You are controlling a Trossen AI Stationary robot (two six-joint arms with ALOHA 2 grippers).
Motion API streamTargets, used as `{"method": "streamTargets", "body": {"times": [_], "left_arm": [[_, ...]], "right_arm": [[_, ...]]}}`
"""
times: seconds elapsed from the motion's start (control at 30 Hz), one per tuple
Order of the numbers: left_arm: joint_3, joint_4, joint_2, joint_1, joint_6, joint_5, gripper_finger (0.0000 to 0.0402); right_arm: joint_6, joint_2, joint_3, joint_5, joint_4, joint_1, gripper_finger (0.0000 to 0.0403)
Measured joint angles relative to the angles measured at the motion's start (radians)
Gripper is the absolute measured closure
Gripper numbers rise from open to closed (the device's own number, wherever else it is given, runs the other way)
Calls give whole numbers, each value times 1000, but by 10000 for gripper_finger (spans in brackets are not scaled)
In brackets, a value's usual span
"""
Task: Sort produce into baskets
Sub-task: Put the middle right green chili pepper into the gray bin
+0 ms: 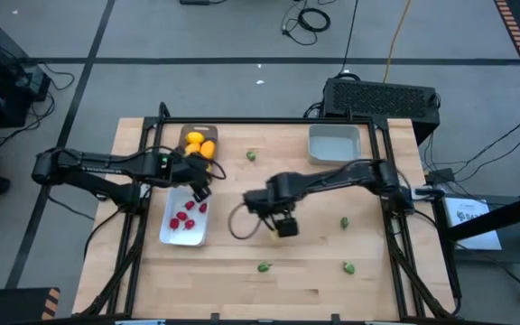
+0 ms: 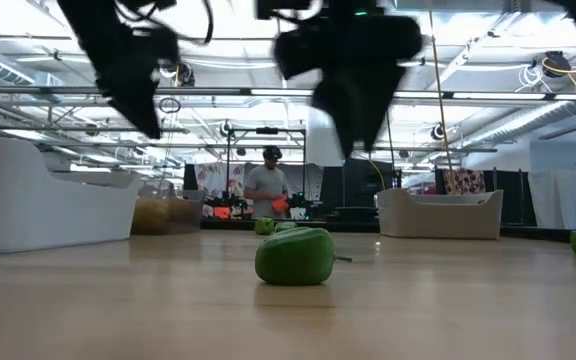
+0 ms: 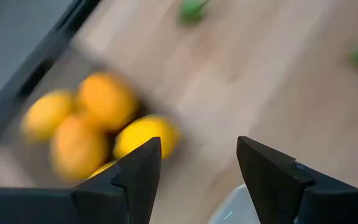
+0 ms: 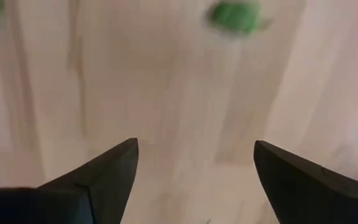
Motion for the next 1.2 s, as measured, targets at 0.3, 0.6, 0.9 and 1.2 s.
{"method": "streamTargets", "body": {"times": [0.3,0.6,0.9,1.2], "left_arm": [[0,447,115,-140,173,135,183],[0,821,418,-164,339,230,183],[0,990,590,-150,288,234,183],[0,1003,598,-150,284,238,183]], "right_arm": [[265,-439,-624,-1,228,104,93],[600,-802,-1021,7,443,167,93],[896,-886,-1186,56,470,179,93],[1280,-874,-1230,59,467,179,93]]}}
